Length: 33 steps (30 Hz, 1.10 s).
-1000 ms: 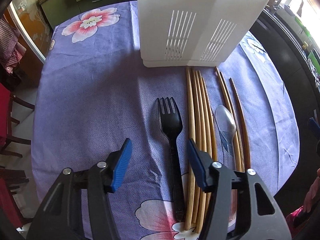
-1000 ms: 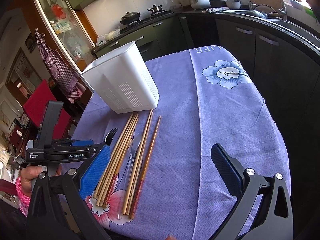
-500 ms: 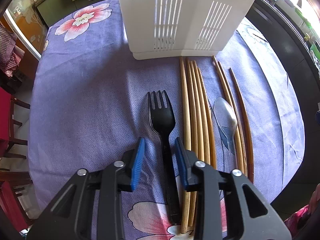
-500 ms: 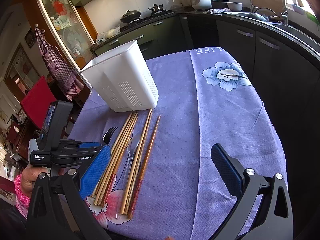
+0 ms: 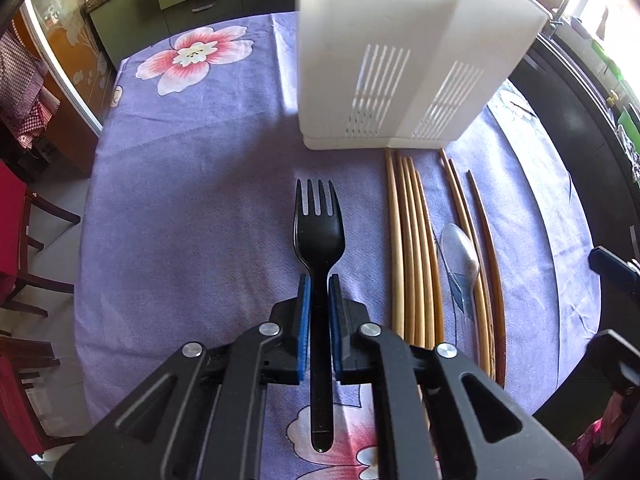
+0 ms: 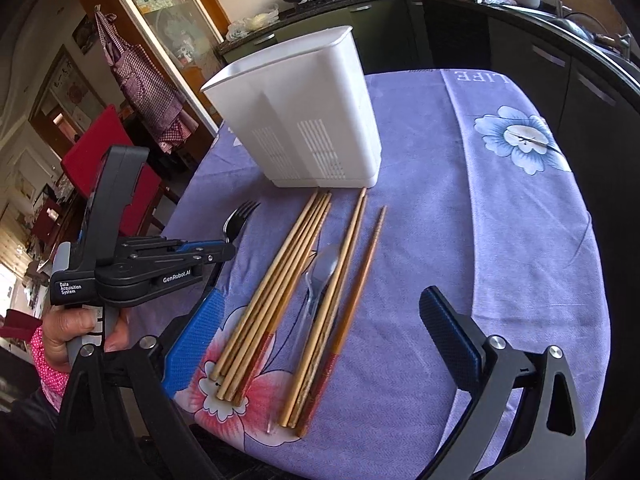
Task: Organize utensils
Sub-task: 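Grasp the clear spoon with the right gripper while the left gripper holds the fork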
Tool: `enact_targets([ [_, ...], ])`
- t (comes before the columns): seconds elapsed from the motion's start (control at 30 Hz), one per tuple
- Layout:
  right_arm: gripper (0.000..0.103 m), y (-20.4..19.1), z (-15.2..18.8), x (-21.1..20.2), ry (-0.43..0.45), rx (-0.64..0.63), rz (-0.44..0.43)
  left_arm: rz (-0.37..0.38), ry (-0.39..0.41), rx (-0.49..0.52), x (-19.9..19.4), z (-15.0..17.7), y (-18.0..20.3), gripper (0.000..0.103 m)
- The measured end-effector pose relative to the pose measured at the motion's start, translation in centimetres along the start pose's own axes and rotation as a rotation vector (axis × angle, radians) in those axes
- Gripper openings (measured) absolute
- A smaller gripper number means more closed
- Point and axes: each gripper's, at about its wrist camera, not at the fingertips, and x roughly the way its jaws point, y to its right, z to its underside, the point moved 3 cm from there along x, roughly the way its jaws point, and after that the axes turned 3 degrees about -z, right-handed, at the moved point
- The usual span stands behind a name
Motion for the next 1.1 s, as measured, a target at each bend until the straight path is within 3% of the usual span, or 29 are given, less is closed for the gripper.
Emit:
enact_targets([
  [0.1,0.073,-1.0,-0.1,2.2,-0.065,-0.008,0.014,0.0,0.011,-0.005,-0.4,0.3,-0.7,0.009],
  [0.2,0.065,-2.2,0.2,4.4,-0.112,-0.029,0.038,0.005,0.015,-0.012,-0.3,0.0,-1.1,0.009],
  [0.3,0.051,-2.9,0.9,6.2,-0.131,-0.056,0.098,0.009,0.024,-0.018,-0.4,0.4,-1.8,0.009],
  [0.43,0.041,-2.6,1.3,7.7,-0.144,-0.057,0.141,0.02,0.03,-0.026,-0.4,0.7,-2.5,0.009],
  [0.5,0.027,-2.4,1.1,8.1,-0.137,-0.05,0.162,0.024,0.032,-0.028,-0.3,0.6,-2.6,0.009],
  [0.97,0.023,-2.9,0.7,10.2,-0.126,-0.103,0.294,0.051,0.035,-0.018,0.2,0.7,-3.1,0.009],
  [1.03,0.021,-3.0,0.8,10.1,-0.116,-0.099,0.303,0.055,0.037,-0.016,0.2,0.7,-3.0,0.009],
  [1.1,0.013,-2.8,0.7,10.1,-0.107,-0.078,0.295,0.056,0.04,-0.012,0.1,0.8,-2.9,0.009],
])
